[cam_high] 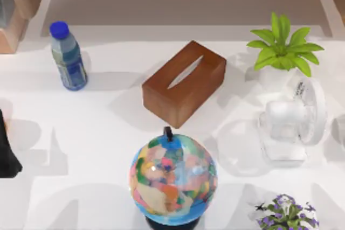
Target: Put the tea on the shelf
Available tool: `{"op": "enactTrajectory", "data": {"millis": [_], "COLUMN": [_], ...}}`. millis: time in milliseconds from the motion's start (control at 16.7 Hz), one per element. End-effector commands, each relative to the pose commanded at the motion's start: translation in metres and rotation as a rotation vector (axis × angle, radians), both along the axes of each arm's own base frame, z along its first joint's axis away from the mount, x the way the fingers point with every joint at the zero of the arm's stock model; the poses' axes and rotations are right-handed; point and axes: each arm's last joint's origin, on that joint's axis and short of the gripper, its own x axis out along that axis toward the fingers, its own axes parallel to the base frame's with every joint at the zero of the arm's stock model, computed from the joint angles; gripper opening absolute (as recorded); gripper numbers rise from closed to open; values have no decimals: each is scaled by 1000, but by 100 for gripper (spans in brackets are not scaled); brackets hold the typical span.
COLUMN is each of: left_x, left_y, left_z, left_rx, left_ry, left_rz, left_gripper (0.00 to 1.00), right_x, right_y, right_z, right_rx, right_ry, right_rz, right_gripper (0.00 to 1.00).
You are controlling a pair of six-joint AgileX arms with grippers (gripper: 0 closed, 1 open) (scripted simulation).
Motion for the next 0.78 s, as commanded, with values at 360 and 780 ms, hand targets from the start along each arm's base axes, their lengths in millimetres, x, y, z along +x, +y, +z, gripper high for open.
{"op": "enactTrajectory", "data": {"millis": [360,780], "left_x": [0,0], "left_y": [0,0], "left_z": [0,0], "left_rx": [0,0], "left_ry": [0,0], "left_rz": [0,0], "left_gripper": [100,100], "right_x": [36,46], "right_y": [-46,-111], "right_z": [-10,-62], "right_rx": [-17,6], "right_ry": [51,103], "right_rz": [-7,-9], "right_gripper": [100,100]}}
